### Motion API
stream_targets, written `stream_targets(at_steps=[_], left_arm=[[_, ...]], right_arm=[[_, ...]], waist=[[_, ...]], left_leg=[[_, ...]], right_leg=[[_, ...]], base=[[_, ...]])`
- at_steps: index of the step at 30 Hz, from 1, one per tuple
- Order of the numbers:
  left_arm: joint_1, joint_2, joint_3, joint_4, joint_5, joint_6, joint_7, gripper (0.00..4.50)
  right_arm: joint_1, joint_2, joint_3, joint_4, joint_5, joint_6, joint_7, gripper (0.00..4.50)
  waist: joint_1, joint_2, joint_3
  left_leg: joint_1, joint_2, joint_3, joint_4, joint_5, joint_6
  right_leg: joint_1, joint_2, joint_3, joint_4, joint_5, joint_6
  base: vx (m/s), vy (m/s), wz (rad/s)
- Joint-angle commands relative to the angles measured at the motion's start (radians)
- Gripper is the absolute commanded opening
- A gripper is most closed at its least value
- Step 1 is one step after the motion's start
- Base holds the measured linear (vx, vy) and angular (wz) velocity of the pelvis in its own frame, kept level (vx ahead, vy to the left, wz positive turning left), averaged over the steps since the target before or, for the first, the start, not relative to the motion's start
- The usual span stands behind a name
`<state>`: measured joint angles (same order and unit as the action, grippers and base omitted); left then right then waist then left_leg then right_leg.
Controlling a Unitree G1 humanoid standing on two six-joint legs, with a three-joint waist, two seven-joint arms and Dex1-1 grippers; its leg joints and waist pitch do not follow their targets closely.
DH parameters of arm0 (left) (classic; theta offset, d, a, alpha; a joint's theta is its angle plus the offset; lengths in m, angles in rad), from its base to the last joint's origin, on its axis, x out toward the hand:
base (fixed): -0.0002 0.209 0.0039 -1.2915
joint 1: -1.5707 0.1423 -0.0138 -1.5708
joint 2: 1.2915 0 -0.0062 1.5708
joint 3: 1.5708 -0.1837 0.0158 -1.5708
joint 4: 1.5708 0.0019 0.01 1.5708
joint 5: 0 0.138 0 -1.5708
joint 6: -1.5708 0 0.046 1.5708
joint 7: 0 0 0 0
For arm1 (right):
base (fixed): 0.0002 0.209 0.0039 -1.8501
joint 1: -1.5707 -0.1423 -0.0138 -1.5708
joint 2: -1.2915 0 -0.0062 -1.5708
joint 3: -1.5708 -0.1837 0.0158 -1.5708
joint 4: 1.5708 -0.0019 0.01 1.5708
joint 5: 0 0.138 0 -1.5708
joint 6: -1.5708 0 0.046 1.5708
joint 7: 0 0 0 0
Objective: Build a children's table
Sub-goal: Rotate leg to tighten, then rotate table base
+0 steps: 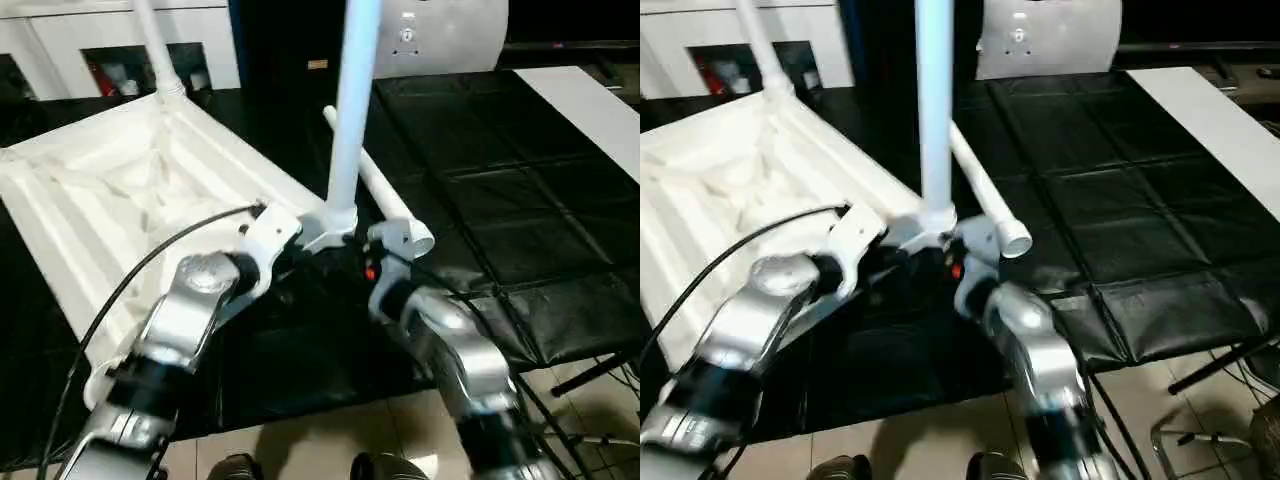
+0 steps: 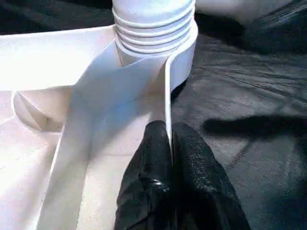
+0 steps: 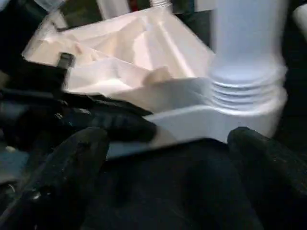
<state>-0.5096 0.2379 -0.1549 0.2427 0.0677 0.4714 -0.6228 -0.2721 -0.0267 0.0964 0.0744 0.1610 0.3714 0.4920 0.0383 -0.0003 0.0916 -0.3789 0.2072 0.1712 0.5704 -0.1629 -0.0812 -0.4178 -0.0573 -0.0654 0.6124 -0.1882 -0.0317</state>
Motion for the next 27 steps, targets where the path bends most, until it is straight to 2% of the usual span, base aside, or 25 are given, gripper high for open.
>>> stream_targets(at_steps=[1,2,3,6,7,8,9,11,12,13,14,17,19,21,22,25,26,27], left_arm=[[-0.043,-0.012,0.065,-0.042,-0.049,-0.062,0.036,0.00],[-0.047,-0.024,0.096,-0.053,-0.082,-0.046,0.041,0.00],[-0.047,-0.026,0.101,-0.056,-0.087,-0.043,0.042,0.44],[-0.049,-0.034,0.145,-0.086,-0.132,-0.022,0.053,0.55],[-0.049,-0.034,0.149,-0.089,-0.135,-0.020,0.056,0.55],[-0.049,-0.030,0.159,-0.099,-0.135,-0.018,0.067,0.88],[-0.047,-0.012,0.165,-0.111,-0.123,-0.015,0.074,0.98],[-0.028,0.019,0.175,-0.149,-0.115,0.020,0.064,0.96],[-0.027,0.021,0.175,-0.152,-0.116,0.023,0.062,0.96],[-0.017,0.037,0.170,-0.171,-0.113,0.040,0.044,0.96],[0.005,0.068,0.150,-0.207,-0.100,0.054,0.019,0.96],[0.028,0.101,0.166,-0.257,-0.101,0.089,0.042,0.96],[0.043,0.126,0.174,-0.281,-0.094,0.108,0.049,0.66],[0.103,0.213,0.193,-0.346,-0.036,0.165,0.071,0.57],[0.132,0.252,0.201,-0.373,-0.013,0.194,0.073,0.37],[0.202,0.344,0.233,-0.419,0.046,0.245,0.081,0.19],[0.225,0.367,0.247,-0.426,0.057,0.254,0.084,0.05],[0.246,0.389,0.253,-0.428,0.062,0.264,0.083,0.05]], right_arm=[[0.008,0.001,-0.018,-0.034,0.006,0.020,-0.010,4.44],[0.019,-0.005,-0.022,-0.067,0.025,0.041,-0.017,4.44],[0.020,-0.006,-0.022,-0.071,0.025,0.043,-0.019,4.50],[0.036,-0.009,-0.011,-0.101,0.013,0.072,-0.041,4.50],[0.037,-0.009,-0.010,-0.102,0.012,0.075,-0.042,4.50],[0.035,-0.008,-0.007,-0.099,0.010,0.080,-0.048,4.50],[0.029,-0.003,-0.006,-0.093,0.007,0.086,-0.061,4.50],[0.023,-0.002,0.003,-0.089,0.002,0.121,-0.069,4.50],[0.023,-0.003,0.004,-0.089,0.003,0.125,-0.069,4.50],[0.020,-0.004,0.007,-0.086,0.003,0.143,-0.068,4.50],[0.017,-0.008,0.018,-0.073,-0.011,0.143,-0.071,4.50],[0.015,-0.009,0.041,-0.060,-0.021,0.146,-0.069,4.50],[0.011,-0.010,0.050,-0.052,-0.024,0.146,-0.068,4.50],[0.005,-0.006,0.067,-0.027,-0.032,0.154,-0.072,4.50],[0.003,-0.002,0.069,-0.016,-0.032,0.161,-0.077,4.50],[-0.016,0.003,0.085,0.019,-0.046,0.157,-0.086,4.50],[-0.025,0.010,0.086,0.032,-0.045,0.160,-0.089,4.50],[-0.037,0.015,0.088,0.052,-0.049,0.156,-0.092,4.50]], waist=[[0.010,0.001,-0.093],[0.012,0.001,-0.094],[0.012,-0.001,-0.095],[0.016,0.002,-0.098],[0.017,-0.002,-0.098],[0.018,-0.001,-0.094],[0.018,-0.005,-0.093],[0.017,-0.009,-0.087],[0.017,-0.005,-0.084],[0.020,-0.007,-0.084],[0.021,-0.005,-0.085],[0.022,0.002,-0.088],[0.024,0.000,-0.088],[0.024,0.007,-0.089],[0.017,0.006,-0.087],[0.012,0.007,-0.087],[0.012,0.011,-0.086],[0.012,0.006,-0.086]], left_leg=[[0.007,0.013,-0.001,-0.043,-0.081,0.059],[0.008,0.012,0.000,-0.041,-0.082,0.059],[0.007,0.013,-0.001,-0.042,-0.079,0.058],[0.008,0.015,-0.001,-0.039,-0.072,0.060],[0.009,0.016,-0.001,-0.040,-0.077,0.059],[0.011,0.017,-0.001,-0.041,-0.095,0.056],[0.012,0.017,0.000,-0.041,-0.107,0.053],[0.012,0.016,-0.001,-0.045,-0.132,0.039],[0.020,0.016,0.000,-0.047,-0.167,0.024],[0.024,0.017,-0.001,-0.048,-0.179,0.014],[0.024,0.019,-0.003,-0.050,-0.183,0.004],[0.024,0.019,-0.005,-0.051,-0.190,-0.013],[0.025,0.018,-0.004,-0.051,-0.199,-0.015],[0.021,0.019,-0.010,-0.053,-0.209,-0.022],[0.018,0.016,-0.009,-0.054,-0.217,-0.023],[0.023,0.014,-0.008,-0.052,-0.222,-0.026],[0.025,0.015,-0.009,-0.052,-0.230,-0.027],[0.024,0.015,-0.009,-0.053,-0.233,-0.026]], right_leg=[[0.081,-0.070,0.051,-0.057,0.009,-0.211],[0.082,-0.069,0.052,-0.058,0.002,-0.210],[0.082,-0.070,0.052,-0.056,0.002,-0.210],[0.080,-0.071,0.051,-0.055,0.009,-0.214],[0.079,-0.069,0.050,-0.054,0.001,-0.221],[0.075,-0.068,0.049,-0.058,-0.026,-0.216],[0.075,-0.068,0.049,-0.060,-0.047,-0.210],[0.075,-0.070,0.049,-0.066,-0.129,-0.184],[0.069,-0.070,0.050,-0.074,-0.204,-0.165],[0.068,-0.071,0.051,-0.076,-0.249,-0.147],[0.066,-0.071,0.051,-0.078,-0.265,-0.134],[0.063,-0.067,0.051,-0.073,-0.226,-0.133],[0.062,-0.067,0.051,-0.073,-0.220,-0.136],[0.067,-0.069,0.049,-0.068,-0.220,-0.135],[0.066,-0.065,0.049,-0.070,-0.230,-0.129],[0.061,-0.064,0.050,-0.073,-0.246,-0.129],[0.058,-0.064,0.050,-0.073,-0.250,-0.133],[0.059,-0.063,0.050,-0.073,-0.255,-0.132]], base=[[0.000,0.000,0.00],[0.000,0.000,0.00],[0.000,0.000,0.00],[0.000,0.000,0.00],[0.000,0.000,0.00],[0.000,0.000,0.00],[0.000,0.000,0.00],[0.000,0.000,0.00],[0.000,0.000,0.00],[0.000,0.000,0.00],[0.000,0.000,0.00],[0.000,0.000,0.00],[0.000,0.000,0.00],[0.000,0.000,0.00],[0.000,0.000,0.00],[0.000,0.000,0.00],[0.000,0.000,0.00],[0.000,0.000,0.00]])
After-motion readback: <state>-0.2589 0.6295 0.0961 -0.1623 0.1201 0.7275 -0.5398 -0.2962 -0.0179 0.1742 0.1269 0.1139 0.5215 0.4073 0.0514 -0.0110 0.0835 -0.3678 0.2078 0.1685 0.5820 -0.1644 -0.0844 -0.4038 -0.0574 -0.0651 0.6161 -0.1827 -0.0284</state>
